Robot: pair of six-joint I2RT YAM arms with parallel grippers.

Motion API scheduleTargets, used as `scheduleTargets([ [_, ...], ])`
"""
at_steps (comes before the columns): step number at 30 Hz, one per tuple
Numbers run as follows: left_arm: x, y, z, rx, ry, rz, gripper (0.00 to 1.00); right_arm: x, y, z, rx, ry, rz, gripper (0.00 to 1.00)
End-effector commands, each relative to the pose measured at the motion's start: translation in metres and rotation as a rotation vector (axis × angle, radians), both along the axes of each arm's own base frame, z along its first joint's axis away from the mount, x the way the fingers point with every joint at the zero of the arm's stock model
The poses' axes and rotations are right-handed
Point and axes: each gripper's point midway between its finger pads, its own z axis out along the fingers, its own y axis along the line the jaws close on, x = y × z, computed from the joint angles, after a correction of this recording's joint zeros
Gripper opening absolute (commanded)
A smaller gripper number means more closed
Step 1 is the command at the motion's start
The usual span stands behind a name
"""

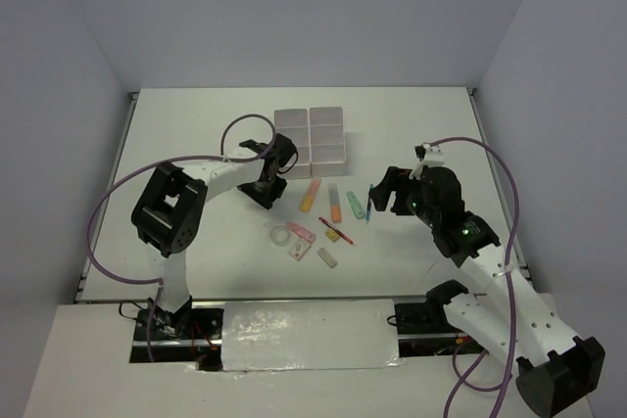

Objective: Sort the stationery into containers
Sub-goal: Pick up the pen cap from the center of the board.

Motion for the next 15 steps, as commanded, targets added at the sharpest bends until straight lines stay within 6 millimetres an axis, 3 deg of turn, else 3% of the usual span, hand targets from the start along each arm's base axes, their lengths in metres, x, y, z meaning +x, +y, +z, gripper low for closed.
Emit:
scheduleTargets([
  [1, -0.009, 0.002, -0.004, 0.012, 0.024, 0.026, 0.51, 0.005, 0.002, 0.011, 0.020, -0.061, 0.008, 0.81],
  [10, -0.009, 0.006, -0.014, 0.042, 0.037, 0.041, 0.48, -0.001, 0.004, 0.022, 0.042, -0.100, 0.031, 0.81],
  [15, -0.012, 0.004, -0.021, 0.033, 0.048, 0.040, 0.35, -0.001, 0.005, 0.023, 0.043, -0.103, 0.034, 0.81],
])
